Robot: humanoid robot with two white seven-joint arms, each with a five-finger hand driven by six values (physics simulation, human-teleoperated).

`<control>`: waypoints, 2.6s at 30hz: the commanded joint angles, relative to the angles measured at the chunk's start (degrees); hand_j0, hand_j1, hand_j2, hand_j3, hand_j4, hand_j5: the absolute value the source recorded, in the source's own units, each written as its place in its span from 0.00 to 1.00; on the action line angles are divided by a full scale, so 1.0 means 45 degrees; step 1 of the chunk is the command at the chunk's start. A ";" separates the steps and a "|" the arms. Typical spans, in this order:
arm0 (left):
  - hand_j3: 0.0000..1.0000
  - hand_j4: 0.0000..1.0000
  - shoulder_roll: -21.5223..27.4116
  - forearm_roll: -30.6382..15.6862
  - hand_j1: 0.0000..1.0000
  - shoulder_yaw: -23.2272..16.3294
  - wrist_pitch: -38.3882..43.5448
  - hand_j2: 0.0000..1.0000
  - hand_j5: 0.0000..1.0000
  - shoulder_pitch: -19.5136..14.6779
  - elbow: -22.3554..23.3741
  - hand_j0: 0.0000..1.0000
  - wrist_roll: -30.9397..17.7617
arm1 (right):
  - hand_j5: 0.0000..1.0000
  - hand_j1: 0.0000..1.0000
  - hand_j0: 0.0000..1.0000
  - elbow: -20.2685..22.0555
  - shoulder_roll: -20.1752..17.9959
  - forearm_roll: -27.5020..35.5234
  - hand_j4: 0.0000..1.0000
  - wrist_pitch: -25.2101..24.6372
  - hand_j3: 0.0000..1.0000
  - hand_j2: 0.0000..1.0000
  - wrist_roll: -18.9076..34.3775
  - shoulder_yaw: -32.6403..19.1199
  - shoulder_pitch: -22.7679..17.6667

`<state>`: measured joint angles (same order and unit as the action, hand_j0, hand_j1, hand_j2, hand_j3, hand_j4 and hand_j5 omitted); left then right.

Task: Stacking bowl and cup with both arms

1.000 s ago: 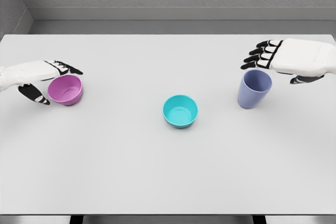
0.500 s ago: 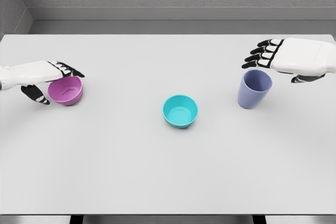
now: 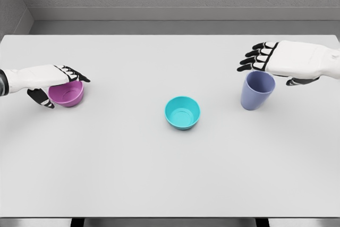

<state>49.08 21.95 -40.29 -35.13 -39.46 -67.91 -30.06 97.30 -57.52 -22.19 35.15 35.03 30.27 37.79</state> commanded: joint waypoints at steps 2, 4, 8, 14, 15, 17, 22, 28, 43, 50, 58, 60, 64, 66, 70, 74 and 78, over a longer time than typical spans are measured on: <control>1.00 1.00 0.0010 0.0006 1.00 0.0008 0.0028 1.00 1.00 0.0000 0.0013 1.00 0.0001 | 1.00 1.00 1.00 0.0000 0.0008 -0.0010 1.00 -0.0034 1.00 1.00 -0.0006 -0.0008 -0.0020; 1.00 1.00 0.0010 0.0006 1.00 0.0008 0.0028 1.00 1.00 0.0000 -0.0007 1.00 0.0001 | 1.00 1.00 1.00 -0.0020 0.0008 -0.0010 1.00 -0.0034 1.00 1.00 -0.0006 -0.0008 -0.0020; 1.00 1.00 -0.0009 0.0025 1.00 0.0008 0.0028 1.00 1.00 -0.0020 -0.0007 1.00 0.0001 | 1.00 1.00 1.00 -0.0020 0.0008 -0.0029 1.00 -0.0034 1.00 1.00 -0.0006 0.0011 -0.0058; 1.00 1.00 -0.0087 0.0045 1.00 0.0008 0.0028 1.00 1.00 -0.0098 -0.0007 1.00 -0.0019 | 1.00 1.00 1.00 -0.0606 0.0203 -0.0107 1.00 -0.0034 1.00 1.00 -0.0006 -0.0008 -0.0039; 1.00 1.00 -0.0107 0.0045 1.00 0.0008 0.0028 1.00 1.00 -0.0098 0.0012 1.00 -0.0019 | 1.00 1.00 1.00 -0.0645 0.0223 -0.0146 1.00 -0.0034 1.00 1.00 -0.0006 -0.0008 -0.0039; 1.00 1.00 -0.0224 0.0045 1.00 0.0008 0.0028 1.00 1.00 -0.0098 0.0013 1.00 -0.0311 | 1.00 1.00 1.00 -0.0937 0.0379 -0.0146 1.00 -0.0034 1.00 1.00 -0.0006 -0.0008 0.0000; 1.00 1.00 -0.0244 0.0045 1.00 0.0008 0.0028 1.00 1.00 -0.0098 0.0012 1.00 -0.0351 | 1.00 1.00 1.00 -0.1250 0.0691 -0.0185 1.00 -0.0034 1.00 1.00 -0.0006 0.0011 0.0039; 1.00 1.00 -0.0244 0.0045 1.00 -0.0070 0.0028 1.00 1.00 -0.0098 -0.0007 1.00 -0.0370 | 1.00 1.00 1.00 -0.1602 0.0985 -0.0420 1.00 -0.0034 1.00 1.00 -0.0006 0.0011 0.0059; 0.75 0.75 -0.0244 0.0025 0.75 -0.0089 0.0028 0.75 0.75 -0.0098 -0.0007 0.75 -0.0390 | 1.00 1.00 1.00 -0.2012 0.1219 -0.0849 1.00 -0.0034 1.00 1.00 -0.0006 0.0402 0.0059; 0.70 0.70 -0.0244 0.0006 0.70 -0.0089 0.0028 0.70 0.70 -0.0098 -0.0007 0.70 -0.0468 | 1.00 1.00 1.00 -0.2090 0.1258 -0.0869 1.00 -0.0034 1.00 1.00 -0.0006 0.0441 0.0059; 0.67 0.67 -0.0263 0.0006 0.67 -0.0616 0.0028 0.67 0.67 -0.0488 -0.0202 0.67 -0.0487 | 1.00 1.00 1.00 -0.2324 0.1395 -0.1162 1.00 -0.0034 1.00 1.00 -0.0006 0.0597 0.0039; 0.67 0.67 -0.0341 0.0006 0.67 -0.0714 0.0028 0.67 0.67 -0.0586 -0.0476 0.67 -0.0487 | 1.00 1.00 1.00 -0.2383 0.1512 -0.1162 1.00 -0.0034 1.00 1.00 -0.0006 0.0597 0.0039; 0.67 0.67 -0.0556 -0.0014 0.67 -0.0871 0.0028 0.67 0.67 -0.1113 -0.1179 0.67 -0.0468 | 1.00 1.00 1.00 -0.2442 0.1531 -0.1162 1.00 -0.0034 1.00 1.00 -0.0006 0.0597 0.0059; 0.67 0.67 -0.0810 -0.0033 0.67 -0.0871 0.0028 0.67 0.67 -0.1347 -0.1394 0.67 -0.0468 | 1.00 1.00 1.00 -0.2481 0.1531 -0.1181 1.00 -0.0034 1.00 1.00 -0.0006 0.0597 0.0059; 0.67 0.67 -0.1279 -0.0033 0.67 -0.0871 0.0028 0.67 0.67 -0.1484 -0.2057 0.67 -0.0468 | 1.00 1.00 1.00 -0.2500 0.1531 -0.1240 1.00 -0.0034 1.00 1.00 -0.0006 0.0636 0.0039; 0.67 0.67 -0.1630 -0.0053 0.67 -0.0968 0.0028 0.67 0.67 -0.1563 -0.3444 0.67 -0.0468 | 1.00 1.00 1.00 -0.2500 0.1551 -0.1260 1.00 -0.0034 1.00 1.00 -0.0006 0.0636 0.0058; 0.67 0.67 -0.2235 -0.0072 0.67 -0.1222 0.0028 0.67 0.67 -0.1875 -0.4558 0.67 -0.0468 | 1.00 1.00 1.00 -0.2618 0.1688 -0.1455 1.00 -0.0034 1.00 1.00 -0.0006 0.0714 0.0059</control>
<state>40.34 22.09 -45.39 -35.20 -48.60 -85.80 -32.28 85.73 -50.05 -28.51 35.14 35.02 33.40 38.06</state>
